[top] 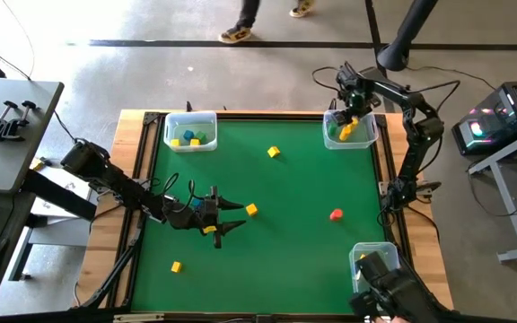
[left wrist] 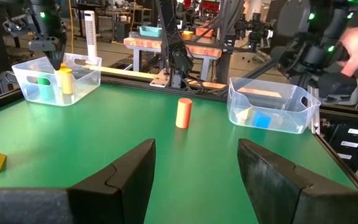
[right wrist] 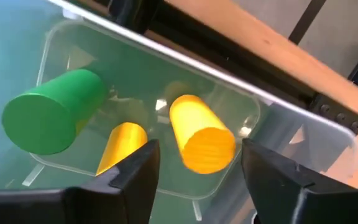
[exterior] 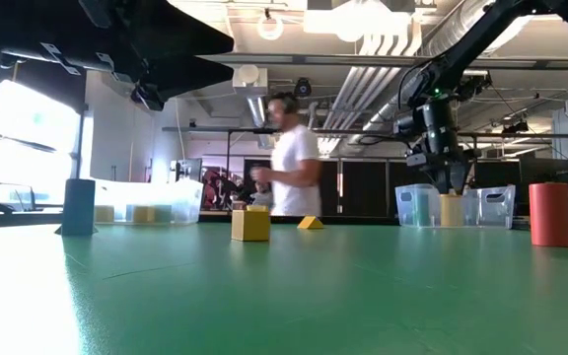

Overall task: Sort blocks by size
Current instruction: Put the green triangle block into the bottom transparent bin

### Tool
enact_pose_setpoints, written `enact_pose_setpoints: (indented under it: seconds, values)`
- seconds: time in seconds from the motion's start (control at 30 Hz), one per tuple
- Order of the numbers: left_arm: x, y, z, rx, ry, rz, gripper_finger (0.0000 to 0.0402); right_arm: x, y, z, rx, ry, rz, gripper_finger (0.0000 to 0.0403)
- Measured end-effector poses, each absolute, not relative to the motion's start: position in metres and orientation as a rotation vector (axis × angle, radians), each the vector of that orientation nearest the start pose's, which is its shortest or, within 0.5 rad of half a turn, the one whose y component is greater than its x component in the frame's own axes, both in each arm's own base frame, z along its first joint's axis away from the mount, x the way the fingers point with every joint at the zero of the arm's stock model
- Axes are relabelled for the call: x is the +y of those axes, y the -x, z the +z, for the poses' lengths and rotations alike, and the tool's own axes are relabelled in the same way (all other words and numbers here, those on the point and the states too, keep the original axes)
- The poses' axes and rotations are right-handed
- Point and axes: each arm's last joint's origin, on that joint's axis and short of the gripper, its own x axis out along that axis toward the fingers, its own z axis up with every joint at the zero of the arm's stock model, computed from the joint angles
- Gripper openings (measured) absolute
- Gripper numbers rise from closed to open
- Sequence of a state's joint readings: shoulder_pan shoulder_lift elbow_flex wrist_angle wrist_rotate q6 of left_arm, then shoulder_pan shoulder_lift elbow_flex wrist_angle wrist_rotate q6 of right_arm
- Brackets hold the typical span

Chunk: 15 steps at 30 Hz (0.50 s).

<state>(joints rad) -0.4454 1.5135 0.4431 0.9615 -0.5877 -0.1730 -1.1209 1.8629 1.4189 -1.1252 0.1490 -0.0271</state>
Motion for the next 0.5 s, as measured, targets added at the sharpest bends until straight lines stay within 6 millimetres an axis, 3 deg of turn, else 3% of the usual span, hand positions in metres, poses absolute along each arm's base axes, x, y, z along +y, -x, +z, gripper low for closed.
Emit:
enact_pose_setpoints:
  seconds: [0.1, 0.27, 0.5]
  values:
    - [-0.1, -0.247, 0.171, 0.082, 0.119, 0.149, 0.0213, -0.31, -0.144, 0.221, 1.448, -0.719, -0.979, 0.0219]
    - [-0.1, -0.247, 0.171, 0.082, 0.12, 0.15, 0.0213, -0.302, -0.14, 0.262, 1.365, -0.648, -1.049, 0.022]
    - [-0.1, -0.247, 0.171, 0.082, 0.125, 0.15, 0.0213, -0.269, -0.139, 0.315, 1.211, -0.542, -1.078, 0.022]
